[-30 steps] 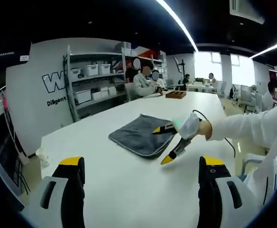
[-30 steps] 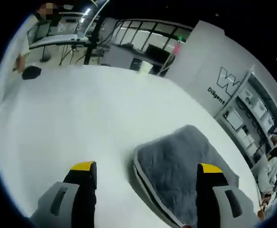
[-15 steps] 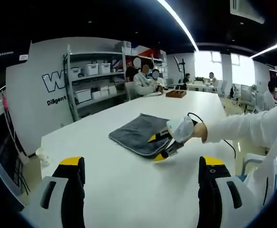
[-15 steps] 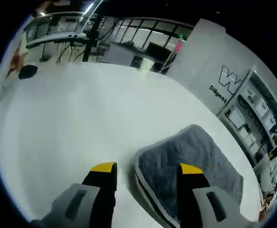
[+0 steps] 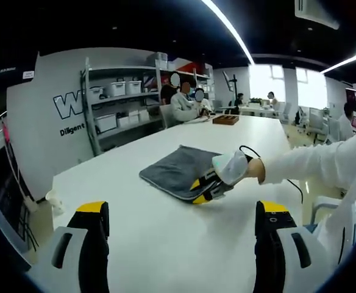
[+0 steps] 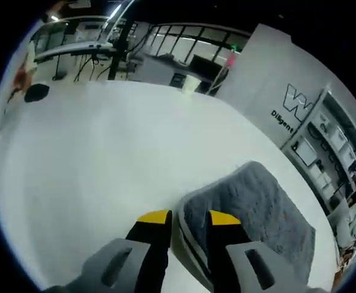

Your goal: Open the folded towel by lifting each exposed corner and separating the folded layers until the towel lies flat within the target outline without major curled edges

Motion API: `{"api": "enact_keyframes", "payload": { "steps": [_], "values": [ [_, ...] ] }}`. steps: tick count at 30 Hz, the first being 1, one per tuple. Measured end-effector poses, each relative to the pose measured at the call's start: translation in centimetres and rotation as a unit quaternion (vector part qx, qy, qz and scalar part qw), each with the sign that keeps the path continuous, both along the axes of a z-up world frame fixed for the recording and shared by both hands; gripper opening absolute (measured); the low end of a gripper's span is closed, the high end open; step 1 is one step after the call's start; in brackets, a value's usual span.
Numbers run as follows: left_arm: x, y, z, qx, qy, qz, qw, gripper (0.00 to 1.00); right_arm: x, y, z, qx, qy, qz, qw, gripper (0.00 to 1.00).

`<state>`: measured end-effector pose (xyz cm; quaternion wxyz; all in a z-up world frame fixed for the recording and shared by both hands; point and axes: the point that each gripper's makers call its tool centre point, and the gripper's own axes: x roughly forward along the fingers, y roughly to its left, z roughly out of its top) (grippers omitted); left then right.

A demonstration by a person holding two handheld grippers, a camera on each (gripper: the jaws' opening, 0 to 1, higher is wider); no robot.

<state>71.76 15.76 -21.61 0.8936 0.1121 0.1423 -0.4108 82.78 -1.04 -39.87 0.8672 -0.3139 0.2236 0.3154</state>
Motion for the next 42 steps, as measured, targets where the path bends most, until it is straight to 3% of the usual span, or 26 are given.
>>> {"api": "enact_keyframes", "payload": {
  "steps": [3,9,25,42],
  "values": [
    [0.0,0.0,0.0,0.001,0.0,0.0,1.0,0.99,0.1,-0.1,0.3,0.009,0.0,-0.006,0.9999,0.08],
    [-0.1,-0.1,0.0,0.003,-0.002,-0.003,1.0,0.99,0.6,-0.5,0.9,0.009,-0.01,-0.015,0.9998,0.01],
    [0.1,0.2,0.2,0.003,-0.002,-0.003,1.0,0.99,1.2,-0.5,0.1,0.004,0.0,-0.03,0.9995,0.0],
    [0.7,0.6,-0.2,0.005,0.006,0.009,0.9999,0.99,3.2,-4.0,4.4,0.049,-0.036,-0.079,0.995,0.0]
  ]
}}
